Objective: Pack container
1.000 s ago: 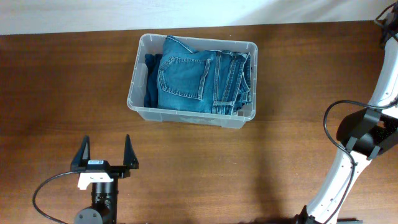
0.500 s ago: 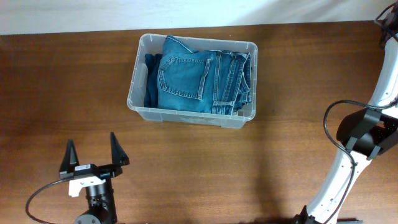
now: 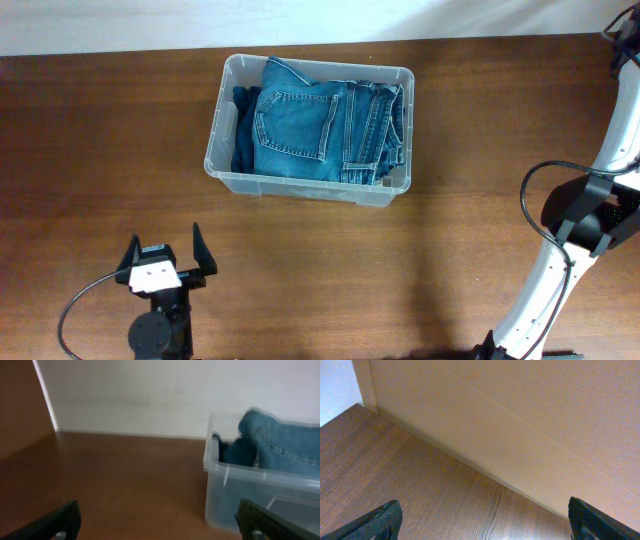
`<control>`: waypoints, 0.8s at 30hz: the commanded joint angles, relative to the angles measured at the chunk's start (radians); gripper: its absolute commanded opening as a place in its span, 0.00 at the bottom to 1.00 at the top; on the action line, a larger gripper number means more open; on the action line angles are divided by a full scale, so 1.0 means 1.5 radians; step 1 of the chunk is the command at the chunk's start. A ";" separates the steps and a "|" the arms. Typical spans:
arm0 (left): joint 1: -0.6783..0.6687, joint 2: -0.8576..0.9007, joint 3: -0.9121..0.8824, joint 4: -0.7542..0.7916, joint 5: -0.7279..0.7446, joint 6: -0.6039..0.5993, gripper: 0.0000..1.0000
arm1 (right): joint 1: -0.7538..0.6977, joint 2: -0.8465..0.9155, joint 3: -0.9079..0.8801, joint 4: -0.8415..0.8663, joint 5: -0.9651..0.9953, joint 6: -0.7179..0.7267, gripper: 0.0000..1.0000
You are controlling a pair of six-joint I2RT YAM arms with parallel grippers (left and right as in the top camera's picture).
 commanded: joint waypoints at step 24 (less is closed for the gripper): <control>0.003 -0.005 -0.002 -0.026 -0.007 0.008 0.99 | -0.001 -0.009 0.016 0.002 0.004 0.004 0.98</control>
